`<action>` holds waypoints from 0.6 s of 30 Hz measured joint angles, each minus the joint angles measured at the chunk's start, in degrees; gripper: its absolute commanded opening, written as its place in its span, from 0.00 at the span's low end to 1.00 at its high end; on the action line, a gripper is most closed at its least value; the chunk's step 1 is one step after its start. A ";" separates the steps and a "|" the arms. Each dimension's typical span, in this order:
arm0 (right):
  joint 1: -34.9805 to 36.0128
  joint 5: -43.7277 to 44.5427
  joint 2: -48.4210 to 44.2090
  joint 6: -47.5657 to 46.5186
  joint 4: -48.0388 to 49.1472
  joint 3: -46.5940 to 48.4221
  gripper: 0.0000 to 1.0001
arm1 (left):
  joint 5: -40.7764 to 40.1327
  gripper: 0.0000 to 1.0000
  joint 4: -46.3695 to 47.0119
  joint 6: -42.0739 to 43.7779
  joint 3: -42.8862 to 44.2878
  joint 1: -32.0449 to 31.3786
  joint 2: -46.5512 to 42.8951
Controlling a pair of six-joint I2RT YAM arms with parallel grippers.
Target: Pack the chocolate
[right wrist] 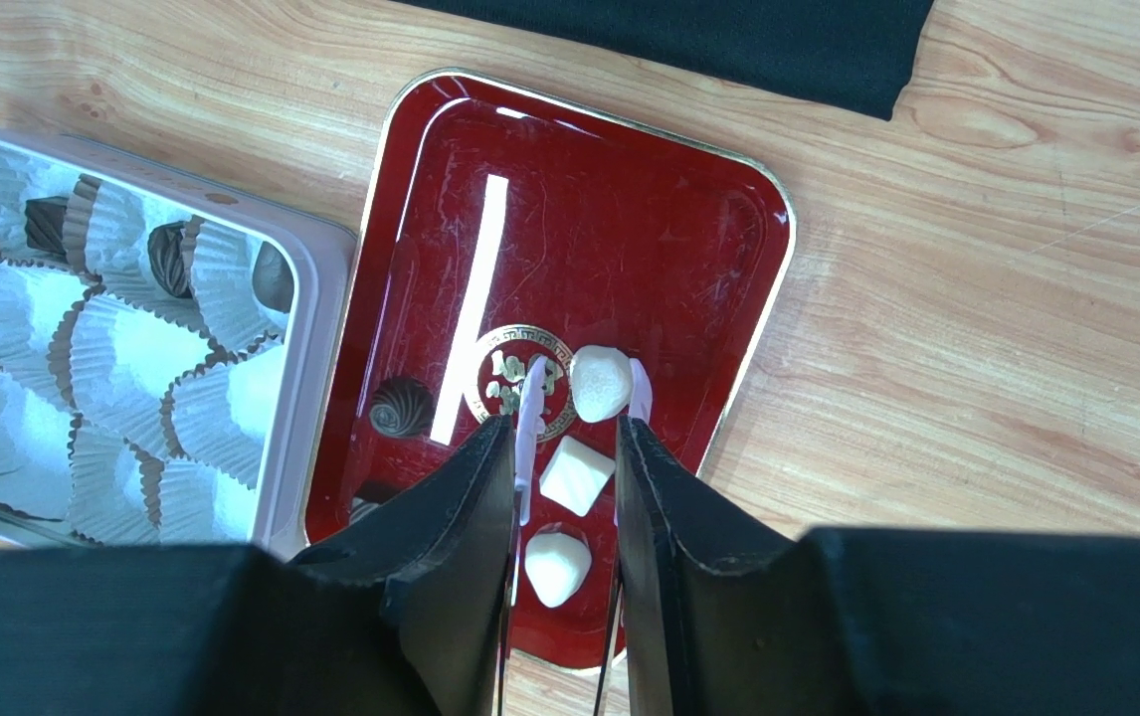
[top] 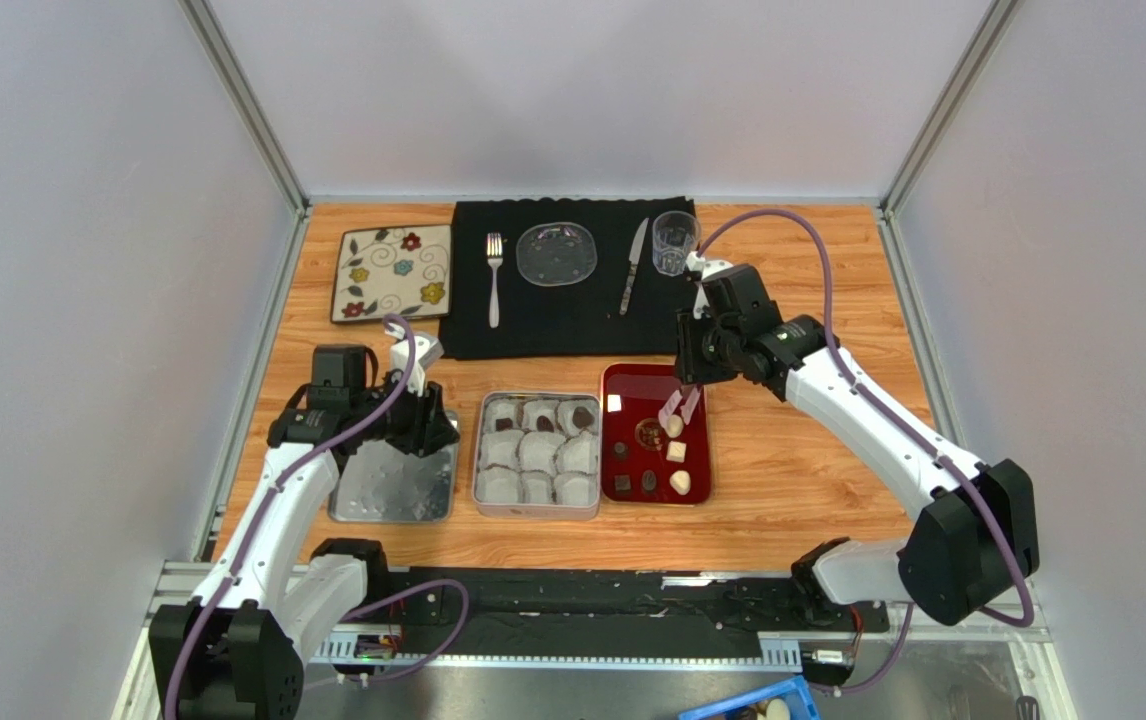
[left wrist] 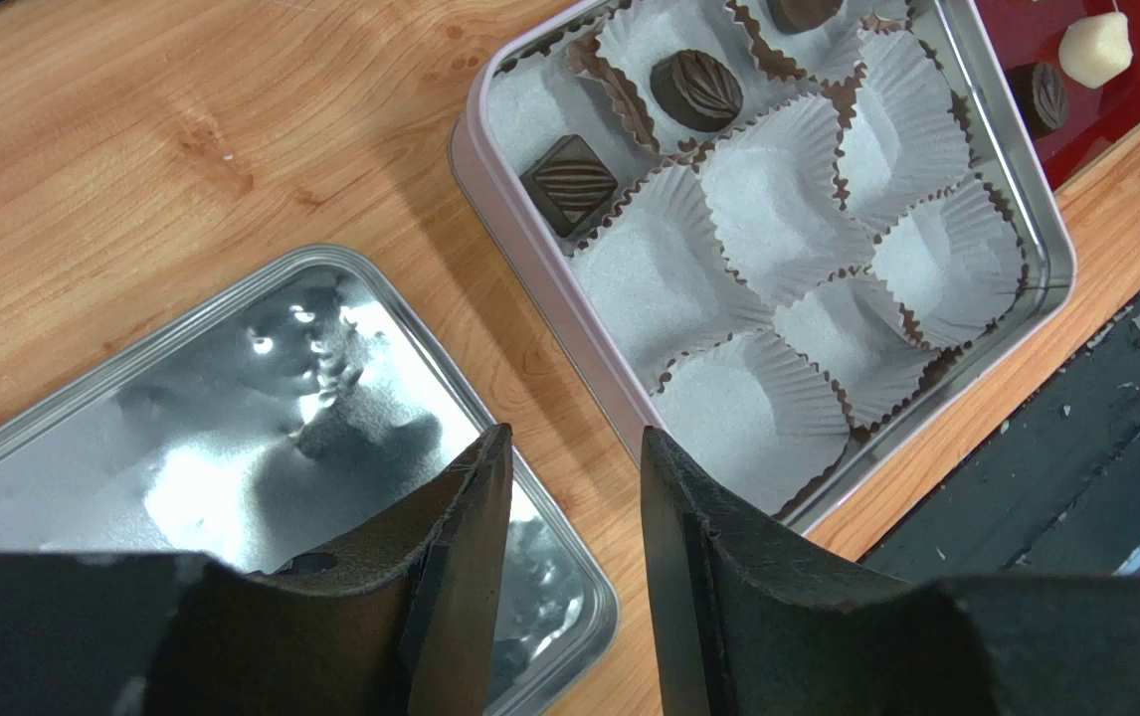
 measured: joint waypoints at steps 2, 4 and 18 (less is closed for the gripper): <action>0.00 0.00 0.37 0.00 0.15 0.00 0.31 | 0.00 0.46 0.00 0.00 0.00 0.00 0.00; 0.00 0.00 0.61 0.00 0.33 -0.04 0.31 | 0.00 0.46 0.00 0.00 0.00 0.00 0.00; 0.02 0.02 1.57 -0.02 1.44 -1.86 0.18 | -0.02 0.48 0.00 -0.02 0.00 0.00 0.00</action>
